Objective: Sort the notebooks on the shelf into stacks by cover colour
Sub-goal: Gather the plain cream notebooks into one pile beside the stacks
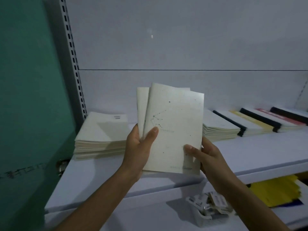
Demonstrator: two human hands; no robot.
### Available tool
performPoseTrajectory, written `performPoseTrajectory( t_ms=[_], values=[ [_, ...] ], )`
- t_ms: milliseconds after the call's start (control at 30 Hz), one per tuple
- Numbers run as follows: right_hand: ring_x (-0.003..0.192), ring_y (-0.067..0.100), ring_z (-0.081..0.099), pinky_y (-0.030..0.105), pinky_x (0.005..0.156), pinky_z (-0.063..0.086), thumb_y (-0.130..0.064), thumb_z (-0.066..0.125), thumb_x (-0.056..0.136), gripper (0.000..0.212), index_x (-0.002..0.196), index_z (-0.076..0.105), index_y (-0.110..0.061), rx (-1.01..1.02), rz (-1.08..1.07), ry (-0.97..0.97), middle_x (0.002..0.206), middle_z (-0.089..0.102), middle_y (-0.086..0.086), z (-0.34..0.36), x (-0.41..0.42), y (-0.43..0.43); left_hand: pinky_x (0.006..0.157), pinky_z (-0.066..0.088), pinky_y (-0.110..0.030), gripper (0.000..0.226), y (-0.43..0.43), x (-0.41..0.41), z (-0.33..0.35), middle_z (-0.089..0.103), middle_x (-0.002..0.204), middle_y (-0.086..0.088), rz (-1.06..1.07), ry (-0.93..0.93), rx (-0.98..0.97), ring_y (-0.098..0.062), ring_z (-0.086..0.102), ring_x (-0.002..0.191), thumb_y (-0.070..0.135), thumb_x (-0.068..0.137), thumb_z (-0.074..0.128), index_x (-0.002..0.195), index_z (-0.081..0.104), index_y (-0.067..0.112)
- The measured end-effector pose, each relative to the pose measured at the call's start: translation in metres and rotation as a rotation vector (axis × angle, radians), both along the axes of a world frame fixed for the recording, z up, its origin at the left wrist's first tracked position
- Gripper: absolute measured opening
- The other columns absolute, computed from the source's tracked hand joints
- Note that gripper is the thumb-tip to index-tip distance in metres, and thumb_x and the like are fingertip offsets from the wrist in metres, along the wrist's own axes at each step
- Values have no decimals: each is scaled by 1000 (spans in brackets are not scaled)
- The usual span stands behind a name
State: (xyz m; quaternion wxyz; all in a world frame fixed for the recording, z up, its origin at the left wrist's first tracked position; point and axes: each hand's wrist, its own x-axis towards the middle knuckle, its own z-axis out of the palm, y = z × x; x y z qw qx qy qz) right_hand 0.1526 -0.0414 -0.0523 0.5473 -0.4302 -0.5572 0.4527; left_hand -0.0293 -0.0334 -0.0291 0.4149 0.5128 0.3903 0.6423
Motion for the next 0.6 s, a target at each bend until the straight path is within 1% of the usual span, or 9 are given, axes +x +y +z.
performPoseTrajectory(
  t_ms=[67,167,300,333,400,467,533,600],
  values=[
    [99,16,65,37,84,54,-17,58,90,26,113,59,-29,-21,-44,21,102,70,-12,-1,26,8,67,56,-22,22,9,28,0,71,103,5,-27,14,-3,-8,69,90,26,89,60,111,58,22],
    [99,19,64,42,85,51,-24,54,94,21,113,60,-29,-27,-109,33,100,71,-10,-3,64,22,70,57,-23,25,21,68,-2,69,108,2,-56,67,-23,-12,68,94,26,91,57,115,55,21],
    [88,19,65,34,72,51,-29,50,96,16,109,59,-28,6,-179,34,95,69,-7,-8,112,34,70,56,-23,17,37,117,-1,68,102,4,-82,122,-26,-13,67,92,19,93,56,108,55,28],
    [86,18,65,32,70,52,-30,50,95,15,109,58,-28,13,-193,34,95,68,-7,-9,124,37,68,56,-22,18,42,130,-1,66,102,6,-73,153,-13,-12,67,92,20,93,56,108,52,30],
    [84,17,64,30,67,51,-32,51,95,16,109,56,-27,32,-213,24,97,66,-5,-8,147,45,63,55,-17,29,49,155,0,60,105,12,-34,227,18,-10,64,92,26,94,55,119,42,33],
    [82,16,64,28,64,50,-33,53,94,19,109,57,-24,59,-228,-10,97,66,-5,-4,170,56,61,54,-14,39,57,179,0,56,108,16,-8,254,17,-7,62,93,31,94,54,127,34,34],
    [81,15,65,27,64,50,-33,54,93,17,105,57,-21,75,-229,-39,96,66,-8,0,190,68,59,53,-12,33,65,197,1,57,106,17,-7,247,-12,-5,62,90,30,96,51,125,36,32],
    [79,12,65,24,63,50,-34,54,93,13,103,55,-24,72,-216,-40,95,66,-13,2,204,80,58,51,-11,24,72,210,3,59,103,17,-4,237,-31,-2,63,85,27,97,50,118,42,33]
  ],
)
